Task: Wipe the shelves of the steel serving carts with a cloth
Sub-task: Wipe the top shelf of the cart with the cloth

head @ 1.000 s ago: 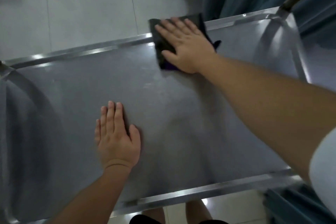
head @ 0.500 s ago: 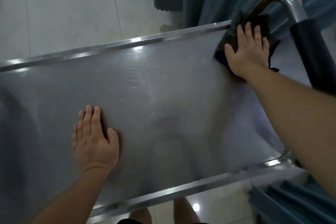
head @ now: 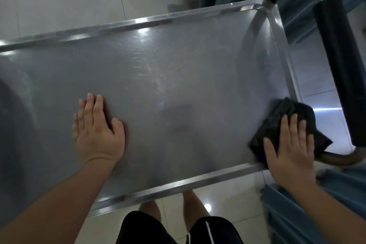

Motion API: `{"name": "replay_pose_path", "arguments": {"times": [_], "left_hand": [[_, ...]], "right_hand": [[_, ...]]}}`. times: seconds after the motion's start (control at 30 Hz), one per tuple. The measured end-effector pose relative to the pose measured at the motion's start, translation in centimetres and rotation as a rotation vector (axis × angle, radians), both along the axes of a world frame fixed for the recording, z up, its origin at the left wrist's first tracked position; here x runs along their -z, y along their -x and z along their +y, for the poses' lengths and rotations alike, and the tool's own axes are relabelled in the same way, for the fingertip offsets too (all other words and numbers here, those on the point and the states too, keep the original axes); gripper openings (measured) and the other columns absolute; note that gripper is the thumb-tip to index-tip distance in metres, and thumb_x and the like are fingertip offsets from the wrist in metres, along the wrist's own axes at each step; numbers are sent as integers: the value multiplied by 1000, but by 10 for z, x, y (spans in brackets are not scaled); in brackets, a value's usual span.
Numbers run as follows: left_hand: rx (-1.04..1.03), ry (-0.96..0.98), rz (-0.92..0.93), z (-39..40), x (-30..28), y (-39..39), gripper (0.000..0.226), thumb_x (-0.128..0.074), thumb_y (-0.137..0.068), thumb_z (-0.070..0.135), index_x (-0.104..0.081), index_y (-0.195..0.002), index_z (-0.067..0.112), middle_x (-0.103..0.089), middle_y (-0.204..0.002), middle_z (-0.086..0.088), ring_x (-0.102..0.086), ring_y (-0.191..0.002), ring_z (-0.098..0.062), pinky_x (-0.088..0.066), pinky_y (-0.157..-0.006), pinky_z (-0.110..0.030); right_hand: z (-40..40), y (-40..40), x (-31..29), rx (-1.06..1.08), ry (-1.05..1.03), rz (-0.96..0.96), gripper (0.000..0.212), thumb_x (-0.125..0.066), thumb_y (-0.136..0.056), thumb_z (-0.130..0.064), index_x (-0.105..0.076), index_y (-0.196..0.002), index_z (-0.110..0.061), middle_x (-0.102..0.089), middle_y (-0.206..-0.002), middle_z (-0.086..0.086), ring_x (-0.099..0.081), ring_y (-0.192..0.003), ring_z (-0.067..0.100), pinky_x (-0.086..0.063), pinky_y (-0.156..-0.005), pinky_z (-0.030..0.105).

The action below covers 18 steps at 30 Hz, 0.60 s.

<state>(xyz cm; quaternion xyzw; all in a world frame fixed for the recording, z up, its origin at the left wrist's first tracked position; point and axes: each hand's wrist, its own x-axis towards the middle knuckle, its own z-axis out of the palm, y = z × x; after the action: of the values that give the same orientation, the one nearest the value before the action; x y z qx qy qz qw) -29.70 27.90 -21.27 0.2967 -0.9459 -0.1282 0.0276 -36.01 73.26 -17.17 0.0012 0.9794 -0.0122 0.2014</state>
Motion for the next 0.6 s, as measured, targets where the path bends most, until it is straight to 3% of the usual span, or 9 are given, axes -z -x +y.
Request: {"name": "replay_pose_path", "arguments": {"times": [0.13,0.23,0.43,0.6], "left_hand": [[29,3,-10,0,1,-2,75,-38,-94,40,-28,-165,16,-23,-174,-8,-15,-162,-27,-9,-131,-47],[39,17,-21,-2,3,-2,79,-37,-93,44,-26,-165,14,-21,-174,-8,-14,-162,-27,-10,-131,-48],[44,23,-38,-4,4,-2,81,-36,-93,47,-25,-166,14,-20,-175,-7,-12,-162,-25,-9,-131,-48],[35,28,-26,-4,3,1,80,-37,-93,47,-28,-165,13,-22,-174,-8,-14,-162,-27,-10,-131,-48]], "right_hand": [[-5,-40,1,-184,-9,-102,82,-8,-101,-67,14,-165,-20,14,-173,7,13,-160,27,-7,-128,56],[-14,-17,3,-299,10,-96,82,-14,-101,-66,12,-165,-24,16,-173,1,15,-159,22,-6,-129,54],[-72,137,9,-368,49,77,78,-23,-101,-63,-6,-167,-26,-1,-175,0,1,-161,24,-7,-129,52],[-125,267,7,-416,45,100,76,-22,-102,-63,1,-166,-29,7,-175,-3,7,-160,20,0,-129,46]]}}
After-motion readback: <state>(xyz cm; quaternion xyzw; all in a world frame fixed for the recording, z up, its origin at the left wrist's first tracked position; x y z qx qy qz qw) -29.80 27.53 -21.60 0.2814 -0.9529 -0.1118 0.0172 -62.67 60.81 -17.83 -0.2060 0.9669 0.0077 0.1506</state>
